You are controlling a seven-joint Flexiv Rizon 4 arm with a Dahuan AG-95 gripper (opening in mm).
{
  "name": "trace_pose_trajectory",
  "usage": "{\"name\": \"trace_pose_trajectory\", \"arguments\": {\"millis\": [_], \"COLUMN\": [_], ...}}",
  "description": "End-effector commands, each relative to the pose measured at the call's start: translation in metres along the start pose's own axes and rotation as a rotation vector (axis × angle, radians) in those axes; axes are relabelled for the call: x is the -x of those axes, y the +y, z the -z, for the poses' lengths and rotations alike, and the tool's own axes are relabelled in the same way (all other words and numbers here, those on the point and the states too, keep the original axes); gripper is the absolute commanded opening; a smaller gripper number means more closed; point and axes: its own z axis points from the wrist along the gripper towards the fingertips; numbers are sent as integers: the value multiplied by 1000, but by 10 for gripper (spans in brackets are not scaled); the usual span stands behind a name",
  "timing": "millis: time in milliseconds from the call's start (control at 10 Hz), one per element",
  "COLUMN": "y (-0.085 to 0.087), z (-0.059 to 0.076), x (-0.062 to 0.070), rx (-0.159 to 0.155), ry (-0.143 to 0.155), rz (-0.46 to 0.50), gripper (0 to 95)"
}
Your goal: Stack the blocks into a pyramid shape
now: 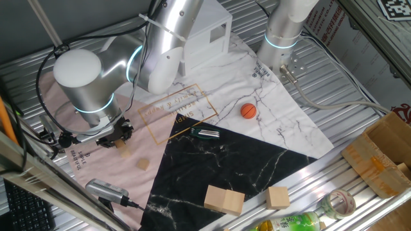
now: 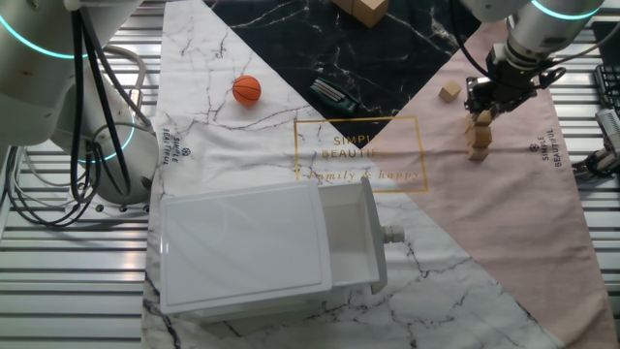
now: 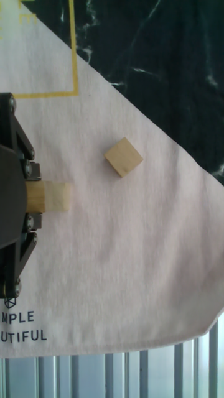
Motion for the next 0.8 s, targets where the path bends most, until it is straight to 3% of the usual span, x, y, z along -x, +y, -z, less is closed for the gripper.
{"name": "trace_pose_trajectory", "arguments": {"millis": [100,800], "y": [1,2], "z": [-1,-2], "x": [0,-2], "rx": [-2,-8], "ry": [-1,-1], "rz": [3,9], "gripper": [0,0]}}
